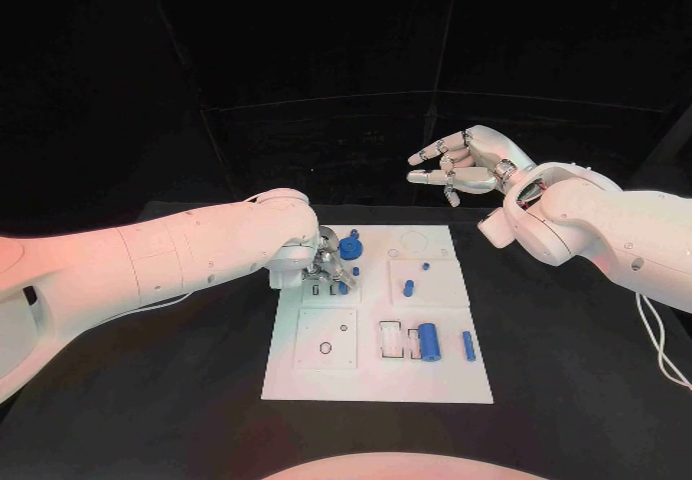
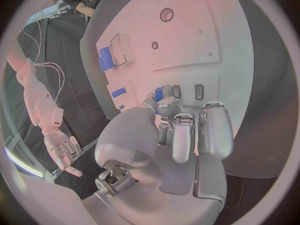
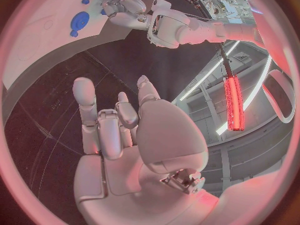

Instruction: Assemble the parts on the task board

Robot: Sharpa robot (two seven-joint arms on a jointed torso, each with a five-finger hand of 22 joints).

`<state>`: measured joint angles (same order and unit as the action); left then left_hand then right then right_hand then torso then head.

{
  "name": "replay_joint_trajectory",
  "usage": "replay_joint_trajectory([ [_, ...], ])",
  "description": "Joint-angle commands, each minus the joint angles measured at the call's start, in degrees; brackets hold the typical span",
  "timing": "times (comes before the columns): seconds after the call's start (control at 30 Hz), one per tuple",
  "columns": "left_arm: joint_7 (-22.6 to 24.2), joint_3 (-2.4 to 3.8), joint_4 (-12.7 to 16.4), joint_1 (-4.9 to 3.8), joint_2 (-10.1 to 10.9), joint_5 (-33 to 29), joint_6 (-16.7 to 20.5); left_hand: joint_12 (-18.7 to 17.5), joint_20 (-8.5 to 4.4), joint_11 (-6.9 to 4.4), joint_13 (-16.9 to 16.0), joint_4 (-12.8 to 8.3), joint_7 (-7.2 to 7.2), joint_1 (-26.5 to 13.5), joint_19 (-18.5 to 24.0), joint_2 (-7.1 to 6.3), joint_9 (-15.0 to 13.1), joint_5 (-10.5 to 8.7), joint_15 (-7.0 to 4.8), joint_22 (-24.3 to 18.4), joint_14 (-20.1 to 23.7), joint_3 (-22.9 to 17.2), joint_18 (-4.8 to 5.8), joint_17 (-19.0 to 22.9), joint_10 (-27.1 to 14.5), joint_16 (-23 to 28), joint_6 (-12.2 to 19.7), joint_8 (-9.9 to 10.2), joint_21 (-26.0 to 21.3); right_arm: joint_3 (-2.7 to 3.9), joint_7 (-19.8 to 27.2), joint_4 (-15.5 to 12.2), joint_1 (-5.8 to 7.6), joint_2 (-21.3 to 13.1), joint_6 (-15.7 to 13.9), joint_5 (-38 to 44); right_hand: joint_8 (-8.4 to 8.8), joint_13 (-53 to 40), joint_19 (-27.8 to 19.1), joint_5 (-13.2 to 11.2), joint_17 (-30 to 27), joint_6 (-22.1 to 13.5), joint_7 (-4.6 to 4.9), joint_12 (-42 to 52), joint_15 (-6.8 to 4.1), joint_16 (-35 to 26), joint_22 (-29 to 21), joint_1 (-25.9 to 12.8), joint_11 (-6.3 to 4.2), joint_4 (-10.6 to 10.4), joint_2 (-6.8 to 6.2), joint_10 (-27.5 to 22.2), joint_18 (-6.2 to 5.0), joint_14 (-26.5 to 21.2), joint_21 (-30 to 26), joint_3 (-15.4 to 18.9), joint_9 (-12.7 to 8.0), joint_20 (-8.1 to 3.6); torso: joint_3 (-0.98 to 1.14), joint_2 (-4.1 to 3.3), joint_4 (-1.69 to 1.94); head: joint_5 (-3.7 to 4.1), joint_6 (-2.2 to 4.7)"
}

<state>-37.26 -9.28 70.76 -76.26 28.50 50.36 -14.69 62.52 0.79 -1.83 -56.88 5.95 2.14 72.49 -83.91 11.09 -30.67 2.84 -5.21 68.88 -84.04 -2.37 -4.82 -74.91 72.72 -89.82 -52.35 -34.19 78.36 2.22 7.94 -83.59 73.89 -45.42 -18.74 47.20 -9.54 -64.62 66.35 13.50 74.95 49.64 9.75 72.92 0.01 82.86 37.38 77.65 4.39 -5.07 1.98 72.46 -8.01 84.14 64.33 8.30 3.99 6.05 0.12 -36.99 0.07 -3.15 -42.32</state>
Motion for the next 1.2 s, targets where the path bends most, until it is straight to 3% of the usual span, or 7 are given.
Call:
replay_joint_trajectory([
  [0.03, 2.5, -0.05, 0.4, -0.01, 0.5, -2.0, 2.6, -0.4, -0.33, -0.22, 0.0, -2.0, -0.10, 1.7, -0.2, 0.10, -0.3, 0.25, -0.48, -0.2, -6.0, -4.1, 0.91, -15.1, -0.3, -0.2, 0.7, -0.2, -0.3, 0.04, 0.1, 0.1, 0.13, 0.0, 0.3, 0.1, -0.23, 0.0, -0.2, 0.1, 1.0, -0.2, -0.26, -0.3, -0.05, -0.4, 0.0, 0.6, 0.08, -0.1, 0.19, -0.3, -1.13, 2.8, -0.3, 0.3, 0.0, -0.01, 0.04, -0.03, 0.02, 0.00, -0.06],
  [0.1, 3.1, -0.05, 0.6, -0.01, 0.9, -2.7, 3.2, -0.6, -0.35, -0.15, 0.1, -3.4, 0.03, 2.0, -0.2, -0.58, -0.5, 0.27, -0.48, -0.3, -6.0, -7.7, 0.88, -15.1, -0.5, -0.2, 1.0, -0.4, -0.4, 0.04, 0.1, 0.2, 0.13, 0.0, 0.2, 0.1, -0.25, 0.1, -0.2, 0.1, 1.0, -0.1, -0.26, -0.3, -0.05, -0.4, -0.1, 0.5, 0.08, -0.1, 0.29, -0.3, -1.13, 2.8, -0.3, 0.4, 0.0, -0.02, 0.08, 0.00, 0.04, -0.08, -0.03],
  [0.23, 3.9, -0.04, 1.6, -0.02, 2.1, -3.3, 4.6, -0.8, 0.09, 0.00, 0.6, -4.8, 1.14, -5.2, -0.2, -6.14, -1.8, 0.92, -0.40, -0.3, -6.0, -23.8, 0.87, -15.1, -0.3, -0.2, 1.2, -1.7, -0.7, 0.04, 0.1, 0.3, 0.13, 0.0, 0.1, 0.1, -0.25, 0.0, -0.2, 0.1, 1.0, -0.1, -0.26, -0.3, -0.05, -0.4, 0.0, 0.5, 0.08, -0.2, 0.33, -0.3, -1.12, 2.8, -0.3, 0.4, 0.0, -0.02, 0.05, 0.02, 0.11, -0.11, -0.07],
  [0.4, 4.5, -0.02, 3.1, -0.07, 3.9, -3.6, 6.2, -0.5, 0.04, -0.09, 0.7, -5.8, 0.45, -9.5, -0.3, -9.39, -3.0, 0.07, -0.11, -0.2, -6.0, -32.6, 0.86, -15.1, 0.2, -0.2, 1.3, -3.0, -0.9, 0.04, 0.1, 0.4, 0.13, 0.0, 0.1, 0.1, -0.26, 0.0, -0.2, 0.2, 1.1, -0.1, -0.26, -0.3, -0.05, -0.3, 0.0, 0.5, 0.08, -0.2, 0.39, -0.2, -1.12, 2.8, -0.3, 0.4, 0.0, -0.02, 0.06, 0.04, 0.10, -0.23, -0.06],
  [0.6, 5.3, -0.03, 4.9, -0.11, 5.9, -2.9, 8.3, -0.4, 0.00, 0.03, 0.7, -6.1, 0.23, -10.3, -0.4, -9.95, -3.4, 0.09, -0.16, -0.1, -6.0, -34.4, 0.87, -15.1, 0.3, -0.2, 1.4, -3.4, -0.9, 0.04, 0.1, 0.6, 0.13, 0.0, 0.1, 0.1, -0.28, 0.1, -0.2, 0.2, 1.1, -0.1, -0.26, -0.3, -0.05, -0.4, -0.1, 0.4, 0.08, -0.3, 0.47, -0.2, -1.14, 2.8, -0.3, 0.5, 0.0, -0.03, 0.06, -0.01, 0.12, -0.42, -0.04],
  [0.8, 6.3, -0.06, 6.8, -0.02, 7.3, 2.1, 10.6, -0.2, -0.05, -0.05, 0.5, -6.7, 0.14, -10.7, -0.5, -10.61, -3.7, 0.08, -0.22, 0.2, -6.0, -35.8, 0.91, -15.1, 0.5, -0.2, 1.3, -3.8, -0.8, 0.03, 0.0, 0.8, 0.13, 0.0, 0.2, 0.1, -0.30, 0.0, -0.2, 0.2, 1.0, -0.1, -0.26, -0.3, -0.05, -0.4, -0.1, 0.2, 0.08, -0.4, 0.55, -0.2, -1.13, 2.8, -0.3, 0.6, 0.0, -0.03, 0.03, -0.05, 0.06, -0.80, -0.24],
  [1.2, 7.1, -0.11, 8.2, 1.64, 8.0, 10.4, 16.1, 0.2, -0.12, -0.15, 0.2, -7.0, 0.05, -11.0, -0.6, -11.17, -3.9, 0.08, -0.31, 0.6, -6.0, -36.9, 0.98, -15.1, 0.9, -0.2, 1.2, -4.1, -0.5, 0.03, -0.6, 1.0, 0.13, 0.0, -0.1, 0.3, -0.31, 0.0, -0.2, 0.2, 1.0, -0.1, -0.26, -0.3, -0.06, -0.4, -0.2, 0.2, 0.08, -0.4, 0.56, -0.2, -1.14, 2.8, -0.4, 0.7, 0.0, -0.03, 0.00, 0.00, -0.05, -1.26, -0.57],
])
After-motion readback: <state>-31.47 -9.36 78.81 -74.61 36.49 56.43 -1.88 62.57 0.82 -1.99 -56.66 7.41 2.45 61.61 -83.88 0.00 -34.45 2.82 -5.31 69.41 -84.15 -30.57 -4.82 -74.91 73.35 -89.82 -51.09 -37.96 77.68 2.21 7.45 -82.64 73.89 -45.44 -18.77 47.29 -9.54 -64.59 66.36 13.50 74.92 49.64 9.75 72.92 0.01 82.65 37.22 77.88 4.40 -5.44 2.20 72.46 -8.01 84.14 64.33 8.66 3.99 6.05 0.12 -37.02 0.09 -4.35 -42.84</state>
